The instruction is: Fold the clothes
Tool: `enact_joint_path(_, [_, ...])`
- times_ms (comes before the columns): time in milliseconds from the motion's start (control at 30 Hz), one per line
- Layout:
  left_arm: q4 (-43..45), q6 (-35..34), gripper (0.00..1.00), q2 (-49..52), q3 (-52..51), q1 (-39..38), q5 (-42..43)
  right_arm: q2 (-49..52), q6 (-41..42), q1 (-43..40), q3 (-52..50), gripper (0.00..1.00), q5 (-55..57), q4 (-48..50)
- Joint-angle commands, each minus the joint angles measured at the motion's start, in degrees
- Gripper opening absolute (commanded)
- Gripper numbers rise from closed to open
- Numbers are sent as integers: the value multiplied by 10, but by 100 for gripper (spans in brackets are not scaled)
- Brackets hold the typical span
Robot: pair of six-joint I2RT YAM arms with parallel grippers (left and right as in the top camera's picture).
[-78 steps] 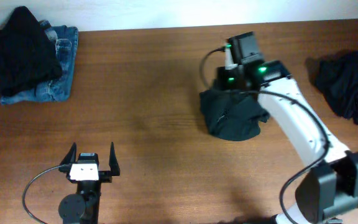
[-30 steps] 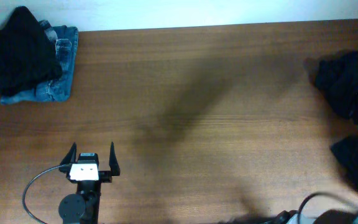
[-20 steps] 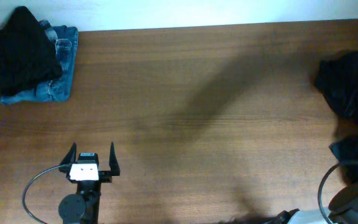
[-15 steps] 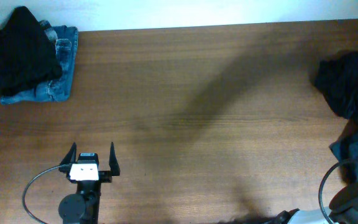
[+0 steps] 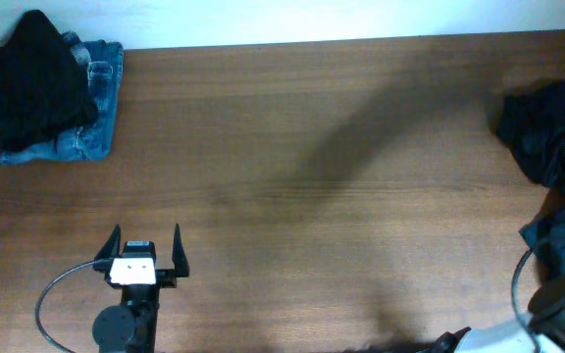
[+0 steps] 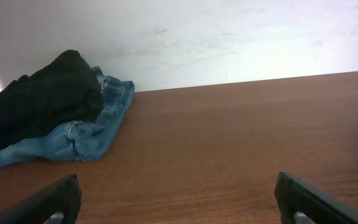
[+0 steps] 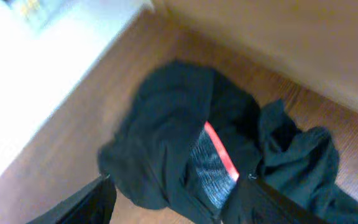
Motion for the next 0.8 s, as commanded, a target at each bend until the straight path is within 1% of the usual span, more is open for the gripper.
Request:
enact_joint_path(0, [-3, 7, 99, -4, -1, 3, 6, 59, -31, 2, 5, 64, 0, -16])
enact_joint_path(200, [-3, 7, 99, -4, -1, 3, 6, 114, -31, 2, 5, 63, 17, -23])
enact_joint_path(333, [-3, 7, 99, -4, -1, 3, 6, 127, -31, 2, 4, 63, 22, -26])
enact_joint_path(533, [-3, 7, 99, -4, -1, 3, 6, 132, -32, 2, 3, 63, 85, -32])
enact_joint_path(667, [-3, 7, 99, -4, -1, 3, 6, 133, -49, 2, 2, 63, 82, -32])
enact_joint_path(767, [-3, 7, 99, -4, -1, 3, 6, 134, -49, 2, -1, 63, 54, -27])
